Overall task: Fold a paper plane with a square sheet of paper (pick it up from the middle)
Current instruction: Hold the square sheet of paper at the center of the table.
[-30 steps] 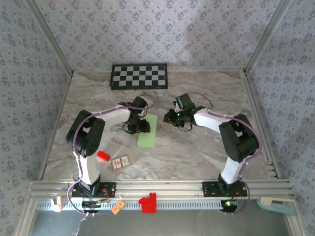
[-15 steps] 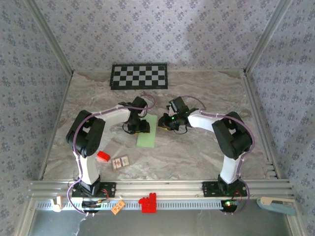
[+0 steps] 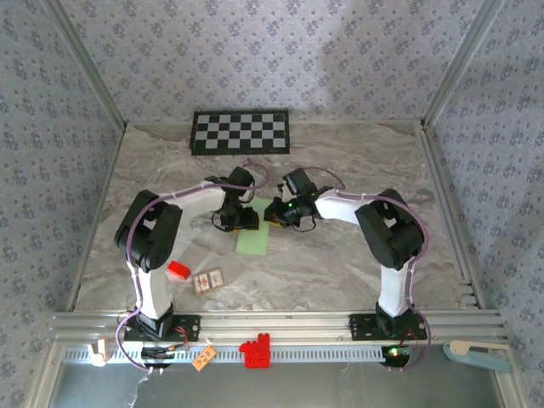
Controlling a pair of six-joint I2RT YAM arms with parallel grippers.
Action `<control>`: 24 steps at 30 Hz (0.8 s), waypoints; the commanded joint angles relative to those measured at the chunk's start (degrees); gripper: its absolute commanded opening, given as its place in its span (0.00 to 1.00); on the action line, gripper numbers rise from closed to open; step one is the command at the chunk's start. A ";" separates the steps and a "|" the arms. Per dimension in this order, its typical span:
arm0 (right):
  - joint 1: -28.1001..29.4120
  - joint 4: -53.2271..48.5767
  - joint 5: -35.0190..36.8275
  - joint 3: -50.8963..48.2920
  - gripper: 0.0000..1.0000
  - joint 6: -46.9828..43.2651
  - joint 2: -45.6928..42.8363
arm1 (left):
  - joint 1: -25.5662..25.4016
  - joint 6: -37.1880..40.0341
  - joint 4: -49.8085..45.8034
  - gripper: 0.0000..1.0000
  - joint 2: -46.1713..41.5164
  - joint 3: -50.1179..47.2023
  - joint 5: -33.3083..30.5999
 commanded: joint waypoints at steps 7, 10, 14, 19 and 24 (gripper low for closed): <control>0.64 -1.45 -1.79 3.12 0.15 0.70 3.37 | -1.73 1.65 2.77 0.51 8.46 -4.24 2.53; 0.63 -1.89 -1.66 3.11 0.15 0.79 3.99 | -1.72 1.74 2.81 0.51 8.54 -4.22 2.44; 0.55 -2.54 -1.97 4.04 0.15 0.77 4.76 | -1.70 1.94 2.80 0.51 8.59 -4.30 2.31; 0.66 -3.94 -1.89 5.84 0.15 0.42 5.79 | -1.76 2.01 2.74 0.51 8.71 -4.22 2.35; 0.78 -7.20 -0.32 6.62 0.14 -0.37 6.94 | -1.78 1.83 2.76 0.51 8.81 -4.24 2.35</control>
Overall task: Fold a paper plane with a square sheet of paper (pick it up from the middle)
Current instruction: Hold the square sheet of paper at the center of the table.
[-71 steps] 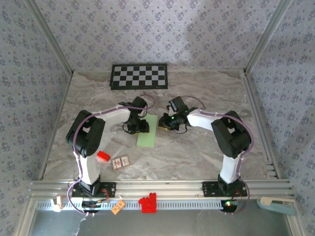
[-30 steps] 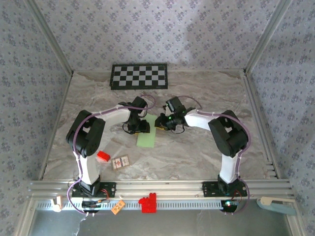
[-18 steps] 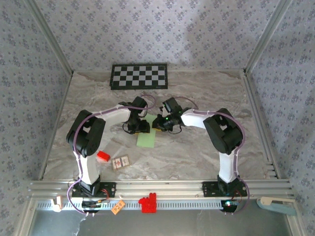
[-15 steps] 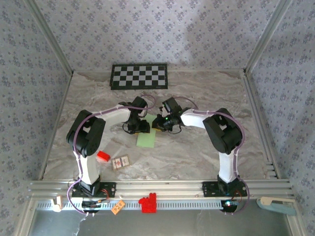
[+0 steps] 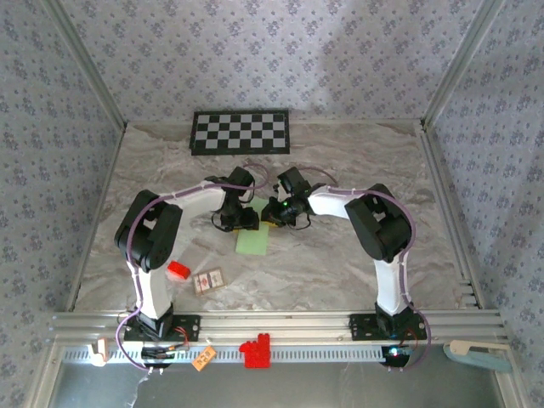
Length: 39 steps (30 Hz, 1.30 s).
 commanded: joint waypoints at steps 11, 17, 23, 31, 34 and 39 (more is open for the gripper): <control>0.78 -14.81 5.60 3.48 0.13 -5.23 5.53 | -1.61 -0.52 2.32 0.51 5.64 -3.62 2.61; 0.88 -18.81 7.06 5.57 0.13 -10.12 8.75 | 2.16 -5.63 2.65 0.54 -4.61 -4.20 2.95; 1.54 -21.24 7.47 9.05 0.13 -16.43 10.50 | 5.58 -9.75 4.38 0.55 -12.36 -6.40 4.55; 1.51 -23.86 8.86 11.01 0.12 -18.25 11.48 | 5.77 -14.14 13.17 0.39 -15.63 -9.83 14.77; 1.56 -24.33 9.01 11.18 0.13 -17.83 11.65 | 5.77 -16.21 17.06 0.31 -15.14 -10.93 18.93; 1.67 -25.24 9.45 11.64 0.13 -17.46 12.09 | 5.69 -18.25 20.57 0.22 -12.36 -11.41 22.95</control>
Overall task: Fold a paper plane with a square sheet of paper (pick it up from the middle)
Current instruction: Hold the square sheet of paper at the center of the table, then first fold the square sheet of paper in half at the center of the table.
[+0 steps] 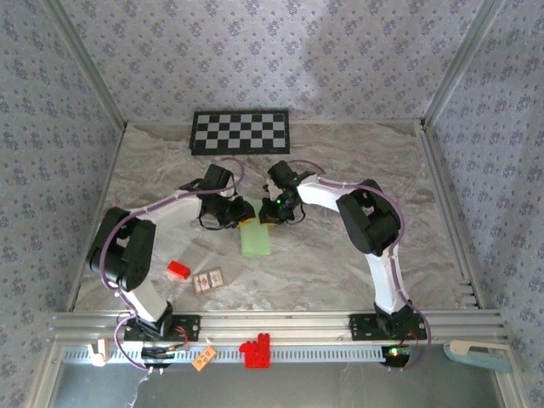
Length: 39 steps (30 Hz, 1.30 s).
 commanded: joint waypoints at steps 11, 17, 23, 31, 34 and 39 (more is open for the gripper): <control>0.78 -7.65 8.50 -0.94 0.13 -0.32 6.06 | -1.73 3.12 -4.56 0.15 7.59 3.29 -1.17; 0.86 -10.41 10.37 -0.49 0.12 -0.92 6.72 | -0.91 4.66 -7.09 0.15 8.24 2.72 -5.69; 1.03 -11.53 12.03 -0.34 0.13 -1.37 7.12 | 0.63 4.71 -7.05 0.15 8.08 -0.24 -7.27; 0.87 -12.81 13.14 -0.38 0.12 -2.25 7.18 | 4.87 6.57 -7.47 0.15 3.25 -7.82 -7.38; 0.86 -13.06 13.47 -0.34 0.12 -2.60 7.12 | 5.93 7.73 -7.30 0.16 -0.55 -6.83 -5.13; 0.94 -13.07 13.60 0.21 0.12 -2.65 7.20 | 5.68 5.64 -0.37 0.16 -3.95 -5.13 2.75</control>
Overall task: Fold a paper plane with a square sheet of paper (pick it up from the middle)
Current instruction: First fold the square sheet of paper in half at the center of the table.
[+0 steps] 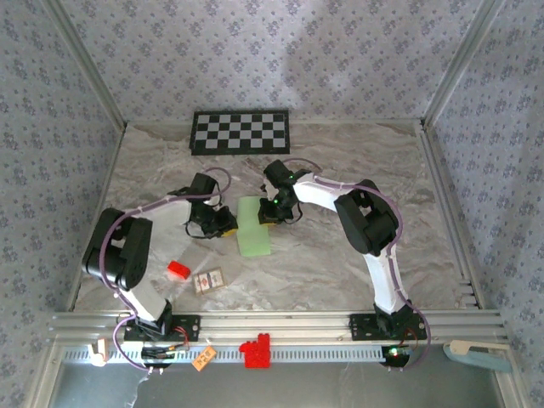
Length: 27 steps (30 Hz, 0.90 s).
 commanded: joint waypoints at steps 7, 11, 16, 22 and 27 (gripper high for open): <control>0.12 -7.98 9.64 -2.87 0.12 -0.76 6.68 | -2.17 -2.34 9.70 0.17 3.77 3.36 7.88; 0.16 -8.27 9.60 -3.00 0.12 -0.79 6.64 | -2.30 -1.06 8.75 0.17 7.48 4.69 6.46; 0.19 -8.24 9.91 -3.53 0.12 -0.94 6.35 | 0.33 3.03 7.82 0.16 10.25 3.40 4.02; 0.29 -7.98 10.10 -4.37 0.12 -0.95 5.80 | 5.42 9.24 1.30 0.16 9.66 3.44 0.14; 0.51 -7.97 10.21 -4.71 0.12 -0.86 5.54 | 6.34 9.89 1.90 0.16 4.36 2.71 2.99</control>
